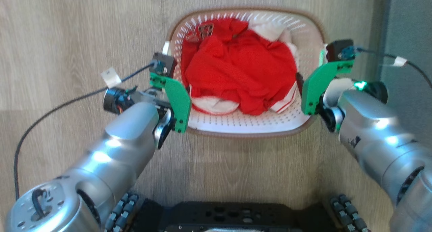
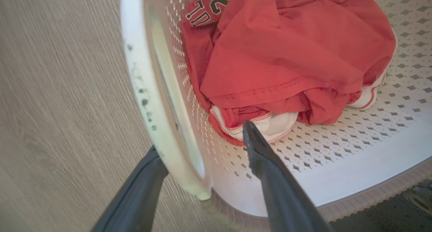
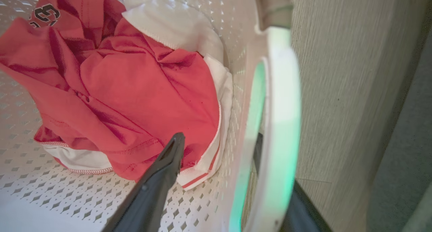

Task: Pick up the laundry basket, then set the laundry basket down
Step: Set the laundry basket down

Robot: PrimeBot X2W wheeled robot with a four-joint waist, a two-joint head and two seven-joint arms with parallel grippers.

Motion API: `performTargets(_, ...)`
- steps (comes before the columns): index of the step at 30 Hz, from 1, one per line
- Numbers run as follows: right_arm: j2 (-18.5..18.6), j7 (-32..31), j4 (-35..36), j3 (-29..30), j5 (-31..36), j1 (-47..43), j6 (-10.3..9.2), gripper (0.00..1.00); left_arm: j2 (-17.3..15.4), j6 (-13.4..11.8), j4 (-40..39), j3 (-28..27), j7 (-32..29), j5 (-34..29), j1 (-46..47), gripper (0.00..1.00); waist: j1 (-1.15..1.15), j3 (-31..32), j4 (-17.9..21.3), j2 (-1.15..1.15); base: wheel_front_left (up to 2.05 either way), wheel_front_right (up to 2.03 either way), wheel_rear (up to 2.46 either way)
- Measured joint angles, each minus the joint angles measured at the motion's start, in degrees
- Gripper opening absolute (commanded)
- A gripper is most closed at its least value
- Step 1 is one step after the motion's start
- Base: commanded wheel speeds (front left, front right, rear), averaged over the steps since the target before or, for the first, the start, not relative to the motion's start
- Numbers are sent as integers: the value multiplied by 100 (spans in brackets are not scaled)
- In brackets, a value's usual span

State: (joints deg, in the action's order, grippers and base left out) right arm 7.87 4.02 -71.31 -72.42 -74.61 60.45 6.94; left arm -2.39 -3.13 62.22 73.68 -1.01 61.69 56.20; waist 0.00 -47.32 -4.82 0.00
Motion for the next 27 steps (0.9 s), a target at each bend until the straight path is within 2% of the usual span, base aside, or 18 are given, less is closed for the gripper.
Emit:
performTargets(11,-191,-455,-99,47,-174,-596,14,100,2,-92,325,0,3,54,-594,100,0,1006,94,0,0,0,0)
performTargets(20,-240,-545,-122,55,-210,-893,14,100,13,10,527,2,18,126,-885,100,-1,1751,144,0,0,0,0)
performTargets(27,-256,-471,-21,172,-422,-1363,14,100,13,68,617,5,388,160,-1373,100,-1,2526,157,0,0,0,0)
